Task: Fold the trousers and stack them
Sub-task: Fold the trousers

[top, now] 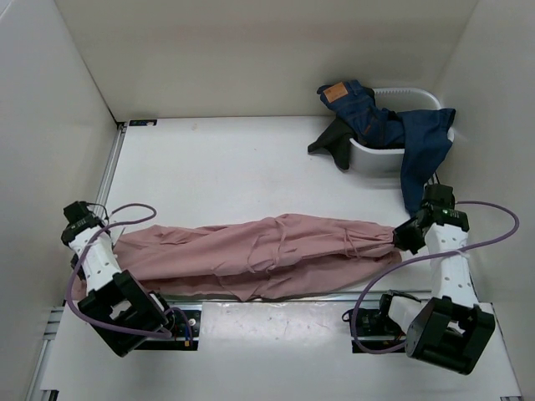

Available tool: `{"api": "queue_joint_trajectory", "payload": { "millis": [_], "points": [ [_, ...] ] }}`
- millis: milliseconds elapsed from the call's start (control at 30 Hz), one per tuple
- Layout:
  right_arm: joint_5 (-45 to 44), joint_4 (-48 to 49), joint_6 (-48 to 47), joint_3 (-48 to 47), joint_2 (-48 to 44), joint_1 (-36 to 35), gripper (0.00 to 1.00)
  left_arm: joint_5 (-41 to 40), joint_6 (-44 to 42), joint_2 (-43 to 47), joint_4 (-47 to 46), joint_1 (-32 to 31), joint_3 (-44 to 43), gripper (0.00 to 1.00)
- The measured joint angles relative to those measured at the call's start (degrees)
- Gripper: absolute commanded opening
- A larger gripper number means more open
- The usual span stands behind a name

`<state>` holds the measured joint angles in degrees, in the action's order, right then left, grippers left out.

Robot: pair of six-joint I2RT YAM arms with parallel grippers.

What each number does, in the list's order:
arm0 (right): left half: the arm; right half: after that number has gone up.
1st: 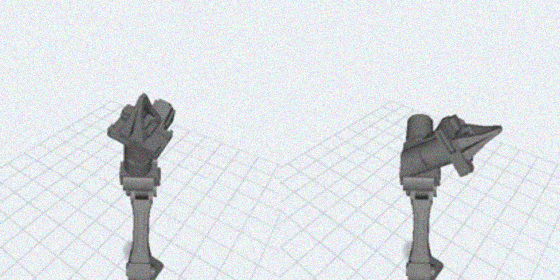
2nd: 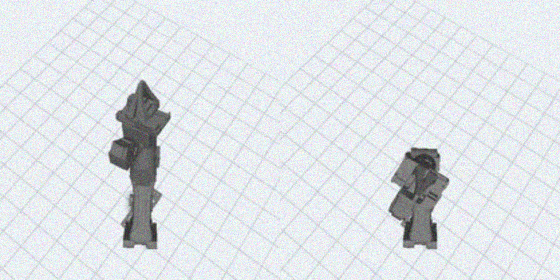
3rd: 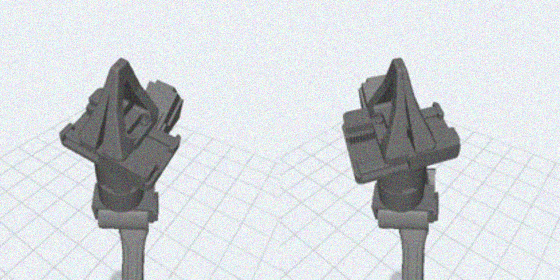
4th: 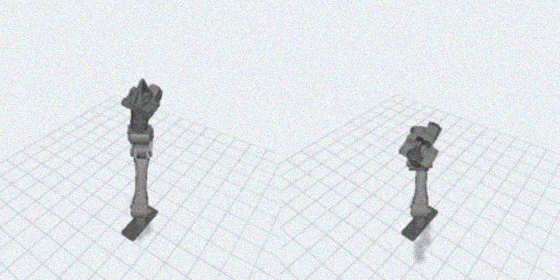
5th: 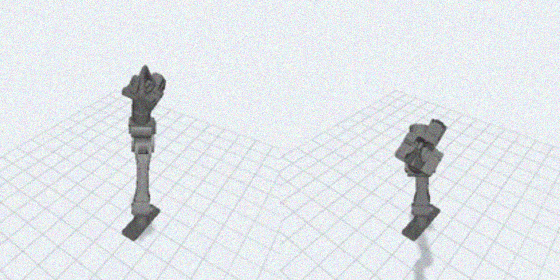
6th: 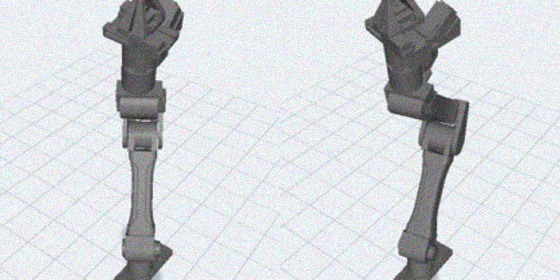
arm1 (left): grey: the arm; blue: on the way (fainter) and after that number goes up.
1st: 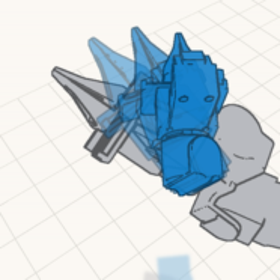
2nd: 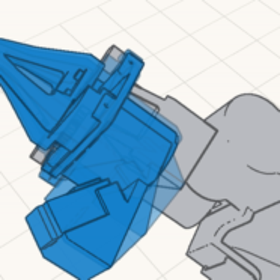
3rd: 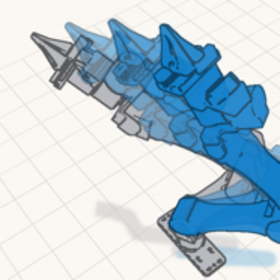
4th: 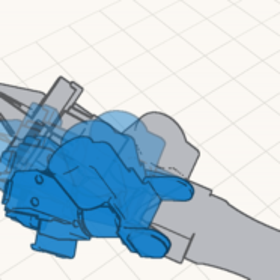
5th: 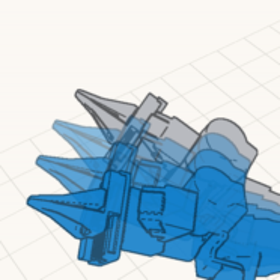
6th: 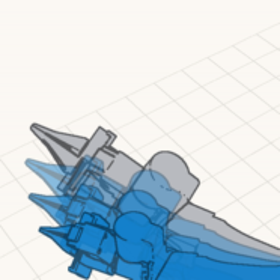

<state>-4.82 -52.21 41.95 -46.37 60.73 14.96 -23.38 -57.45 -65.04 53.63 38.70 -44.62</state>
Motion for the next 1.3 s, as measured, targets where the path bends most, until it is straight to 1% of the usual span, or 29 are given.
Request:
{"api": "queue_joint_trajectory", "payload": {
  "millis": [33,67,133,200,233,267,333,367,400,500,533,567,600,667,733,800,867,900,967,1033,1133,1167,1233,1300],
  "points": [
    [0.02,-0.48,0.13,-0.02,-0.61,-0.04,0.0,0.2,-0.46,-0.04,-0.5,0.44,0.0,0.15],
    [0.02,-1.07,0.39,0.15,-1.36,-0.07,0.0,0.33,-0.87,-0.11,-0.81,0.72,0.07,0.2],
    [-0.26,-1.2,1.46,2.16,-3.26,-0.04,0.26,0.37,-1.81,-0.2,-1.95,0.94,0.9,0.32],
    [-1.18,-1.62,2.78,5.29,-4.59,0.04,0.66,0.2,-2.56,-0.22,-2.62,1.22,2.84,0.51],
    [-1.53,-2.14,3.5,6.34,-4.81,0.04,0.82,0.17,-2.86,-0.24,-2.62,1.55,4.13,0.64],
    [-2.34,-3.15,4.02,6.95,-4.83,0.04,0.85,0.07,-3.1,-0.35,-2.38,2.12,5.46,0.67],
    [-4.7,-5.01,5.07,6.78,-5.01,0.04,0.85,-0.76,-3.69,-0.79,-1.18,3.85,7.41,0.72],
    [-5.86,-5.95,5.57,6.29,-5.38,0.02,0.85,-1.4,-4.11,-1.14,-0.76,4.92,8.0,0.76],
    [-7.37,-7.28,6.14,5.25,-5.86,0.04,0.85,-2.01,-4.44,-1.53,-0.24,6.12,8.2,0.76],
    [-10.62,-8.57,7.23,1.16,-8.87,-0.15,0.75,-5.22,-5.11,-3.23,0.26,8.5,7.19,0.76],
    [-11.21,-8.2,7.3,0.04,-10.03,-0.66,0.67,-6.1,-5.07,-4.26,0.5,8.83,6.08,0.75],
    [-11.34,-7.28,7.15,-0.83,-11.1,-1.57,0.63,-6.75,-4.79,-5.6,0.9,8.92,4.22,0.75],
    [-11.02,-5.77,7.15,-1.36,-11.87,-2.86,0.62,-7.28,-4.48,-7.23,1.44,8.94,1.53,0.72],
    [-10.86,-3.02,7.06,-1.84,-12.31,-7.23,0.62,-7.48,-3.17,-10.51,1.42,8.92,-4.96,0.71],
    [-10.56,-0.11,6.99,-1.99,-10.27,-13.94,0.63,-6.4,-1.27,-13.46,1.73,8.52,-12.04,0.7],
    [-11.13,1.84,6.64,-2.67,-5.09,-21.53,0.58,-2.86,1.22,-15.78,2.4,6.86,-17.88,0.7],
    [-11.13,3.26,6.71,-3.72,1.4,-27.08,0.48,1.33,3.65,-17.66,3.37,4.0,-21.05,0.66],
    [-10.93,4.0,6.97,-4.04,5.03,-28.83,0.42,2.69,4.7,-18.34,3.3,2.64,-20.96,0.63],
    [-8.96,5.84,7.74,-3.45,10.71,-30.1,0.4,4.79,6.75,-20.02,2.93,0.17,-18.14,0.62],
    [-6.43,8.9,8.76,-0.35,13.38,-29.73,0.4,6.05,8.39,-22.36,1.53,-1.25,-12.11,0.59],
    [-2.12,10.05,10.16,5.03,16.46,-26.14,0.4,5.84,9.88,-26.69,-0.94,-1.79,-2.47,0.54],
    [-0.85,10.95,10.49,6.82,17.2,-24.33,0.4,5.09,9.97,-27.63,-1.86,-1.9,-0.22,0.5],
    [2.14,11.3,11.63,7.89,17.77,-21.07,0.4,2.84,10.91,-28.55,-2.21,-2.6,1.84,0.47],
    [3.67,11.06,12.0,7.48,19.04,-19.26,0.4,1.75,12.11,-29.81,-2.16,-3.26,1.31,0.46]
  ]
}}
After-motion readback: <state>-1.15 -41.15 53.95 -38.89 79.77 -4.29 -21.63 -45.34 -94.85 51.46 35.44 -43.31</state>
